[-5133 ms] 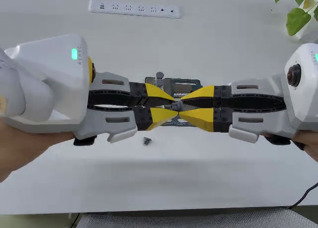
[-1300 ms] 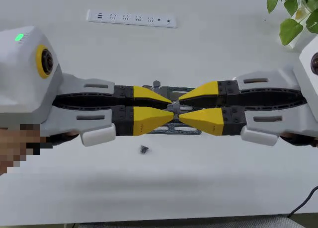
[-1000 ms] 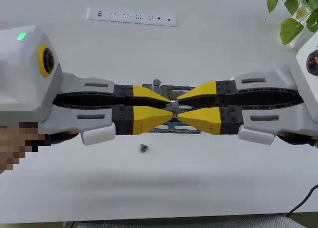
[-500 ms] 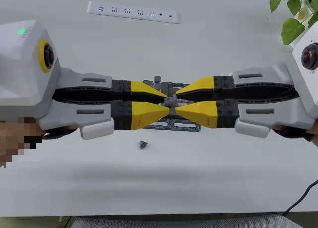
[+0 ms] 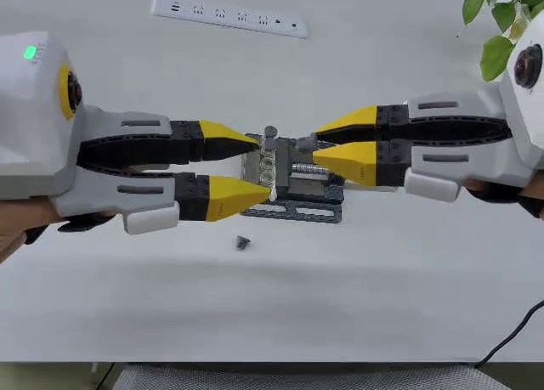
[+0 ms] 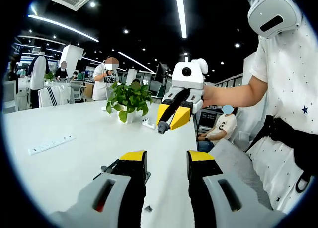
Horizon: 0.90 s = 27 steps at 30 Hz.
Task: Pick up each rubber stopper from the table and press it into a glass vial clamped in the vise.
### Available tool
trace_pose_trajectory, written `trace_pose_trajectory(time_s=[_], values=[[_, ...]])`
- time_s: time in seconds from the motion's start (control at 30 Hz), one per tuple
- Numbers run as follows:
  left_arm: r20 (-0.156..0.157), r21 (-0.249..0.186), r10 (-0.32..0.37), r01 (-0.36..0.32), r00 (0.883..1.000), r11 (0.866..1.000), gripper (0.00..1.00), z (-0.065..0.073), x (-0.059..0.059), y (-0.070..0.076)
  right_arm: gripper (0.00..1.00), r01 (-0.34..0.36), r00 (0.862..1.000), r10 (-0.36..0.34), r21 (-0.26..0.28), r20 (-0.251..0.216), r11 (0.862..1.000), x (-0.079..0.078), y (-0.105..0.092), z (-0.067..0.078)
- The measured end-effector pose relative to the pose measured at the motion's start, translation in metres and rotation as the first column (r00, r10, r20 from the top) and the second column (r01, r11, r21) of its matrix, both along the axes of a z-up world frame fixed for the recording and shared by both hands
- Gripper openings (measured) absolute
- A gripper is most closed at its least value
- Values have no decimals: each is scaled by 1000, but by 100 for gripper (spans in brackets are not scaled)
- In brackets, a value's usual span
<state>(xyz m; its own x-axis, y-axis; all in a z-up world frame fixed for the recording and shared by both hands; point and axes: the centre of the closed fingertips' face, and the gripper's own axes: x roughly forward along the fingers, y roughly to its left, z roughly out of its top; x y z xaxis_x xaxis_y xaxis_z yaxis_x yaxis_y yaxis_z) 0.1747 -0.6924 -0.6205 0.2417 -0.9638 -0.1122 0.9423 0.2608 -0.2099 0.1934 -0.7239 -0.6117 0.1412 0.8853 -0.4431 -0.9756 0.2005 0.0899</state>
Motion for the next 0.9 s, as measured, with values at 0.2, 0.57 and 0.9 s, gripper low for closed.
trace_pose_trajectory(time_s=[0.2,0.57,0.9], values=[[28,92,30,-33,999,995,48,-22,5,7,6,60,998,-63,-113,-20,992,24,-1,-21],[60,212,75,-86,995,973,83,-64,17,21,6,60,995,-82,-316,-56,947,55,5,-58],[72,291,47,-66,996,955,93,-102,16,24,6,7,998,-43,-530,-56,848,74,8,-107]])
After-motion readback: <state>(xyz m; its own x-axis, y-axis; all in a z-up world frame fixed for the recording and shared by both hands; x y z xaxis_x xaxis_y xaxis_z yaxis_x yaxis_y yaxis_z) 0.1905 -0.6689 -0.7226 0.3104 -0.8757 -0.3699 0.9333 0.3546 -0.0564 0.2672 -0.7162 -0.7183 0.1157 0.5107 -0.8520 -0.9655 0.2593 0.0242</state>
